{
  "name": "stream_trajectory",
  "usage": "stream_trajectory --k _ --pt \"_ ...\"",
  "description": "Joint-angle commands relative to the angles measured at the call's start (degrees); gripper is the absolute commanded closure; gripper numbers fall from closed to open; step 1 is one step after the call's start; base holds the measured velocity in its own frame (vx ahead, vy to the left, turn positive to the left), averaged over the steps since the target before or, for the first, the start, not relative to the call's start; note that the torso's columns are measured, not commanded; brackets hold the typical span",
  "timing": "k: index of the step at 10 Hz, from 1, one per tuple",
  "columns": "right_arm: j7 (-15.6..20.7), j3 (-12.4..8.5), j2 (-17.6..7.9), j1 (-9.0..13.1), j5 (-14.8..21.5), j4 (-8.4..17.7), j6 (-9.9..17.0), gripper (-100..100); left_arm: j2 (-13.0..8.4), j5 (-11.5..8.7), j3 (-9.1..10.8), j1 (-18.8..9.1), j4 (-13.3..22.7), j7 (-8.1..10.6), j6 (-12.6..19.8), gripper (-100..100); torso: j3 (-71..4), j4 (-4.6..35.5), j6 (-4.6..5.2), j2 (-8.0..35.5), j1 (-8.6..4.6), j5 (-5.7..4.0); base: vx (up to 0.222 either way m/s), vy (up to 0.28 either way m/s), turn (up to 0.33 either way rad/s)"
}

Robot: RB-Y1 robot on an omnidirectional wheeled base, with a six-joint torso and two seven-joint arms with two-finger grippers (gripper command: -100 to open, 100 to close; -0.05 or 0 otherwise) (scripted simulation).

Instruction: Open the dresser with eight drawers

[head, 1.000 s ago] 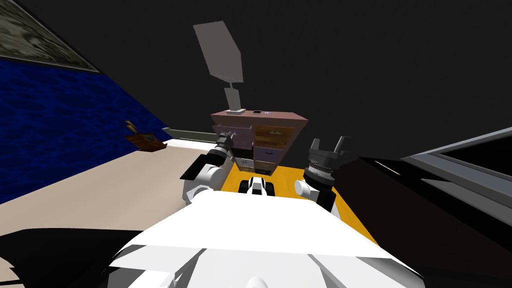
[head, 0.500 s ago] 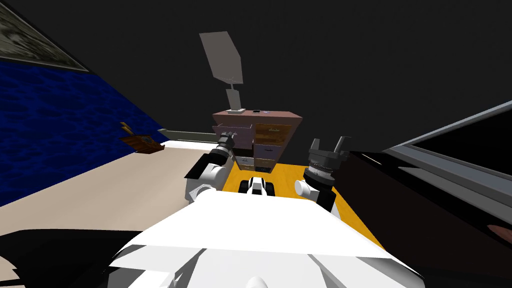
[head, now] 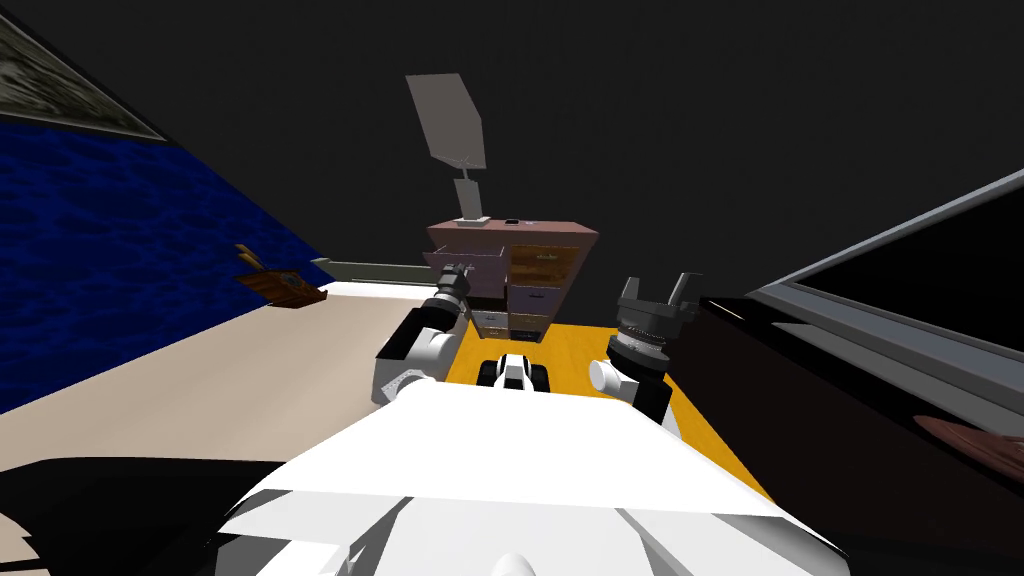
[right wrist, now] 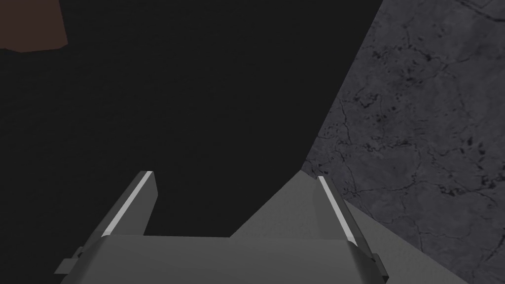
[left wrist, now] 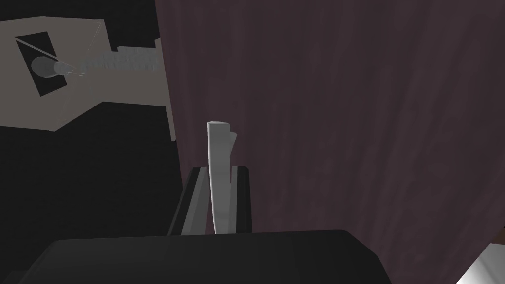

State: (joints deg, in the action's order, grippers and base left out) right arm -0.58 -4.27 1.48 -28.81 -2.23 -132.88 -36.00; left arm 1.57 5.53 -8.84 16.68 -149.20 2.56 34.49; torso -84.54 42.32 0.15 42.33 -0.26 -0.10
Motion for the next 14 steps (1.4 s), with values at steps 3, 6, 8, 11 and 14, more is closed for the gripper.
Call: stream_trajectory --k 3,6,8,11,14 --pt "0.00 0.00 0.00 0.00 0.00 0.00 0.00 0 0.48 7.05 -3.12 0.19 -0.32 4.22 -0.04 100 0.03 0.05 -0.09 0.05 0.03 0.01 -0.063 0.032 -0.068" --pt "0.00 0.00 0.00 0.00 0.00 0.00 0.00 0 0.13 10.08 -3.14 -5.36 -0.26 5.49 5.44 -100 -0.08 -0.05 -0.14 -0.13 0.23 0.08 -0.030 0.034 -0.060" --pt "0.00 0.00 0.00 -0.01 0.00 0.00 0.00 0 0.06 11.49 -3.39 -7.24 -0.27 6.24 7.87 -100 -0.05 -0.04 -0.15 -0.07 0.31 0.12 -0.026 0.036 -0.044" --pt "0.00 0.00 0.00 -0.01 0.00 0.00 0.00 0 -0.15 15.73 -4.15 -12.87 -0.33 8.47 13.29 -100 -0.02 -0.03 -0.14 -0.03 0.23 0.09 -0.023 0.029 -0.050" --pt "0.00 0.00 0.00 -0.01 0.00 0.00 0.00 0 -0.29 18.56 -4.66 -16.62 -0.36 9.96 17.62 -100 0.01 0.05 -0.21 0.03 0.28 0.09 -0.030 0.030 -0.050"
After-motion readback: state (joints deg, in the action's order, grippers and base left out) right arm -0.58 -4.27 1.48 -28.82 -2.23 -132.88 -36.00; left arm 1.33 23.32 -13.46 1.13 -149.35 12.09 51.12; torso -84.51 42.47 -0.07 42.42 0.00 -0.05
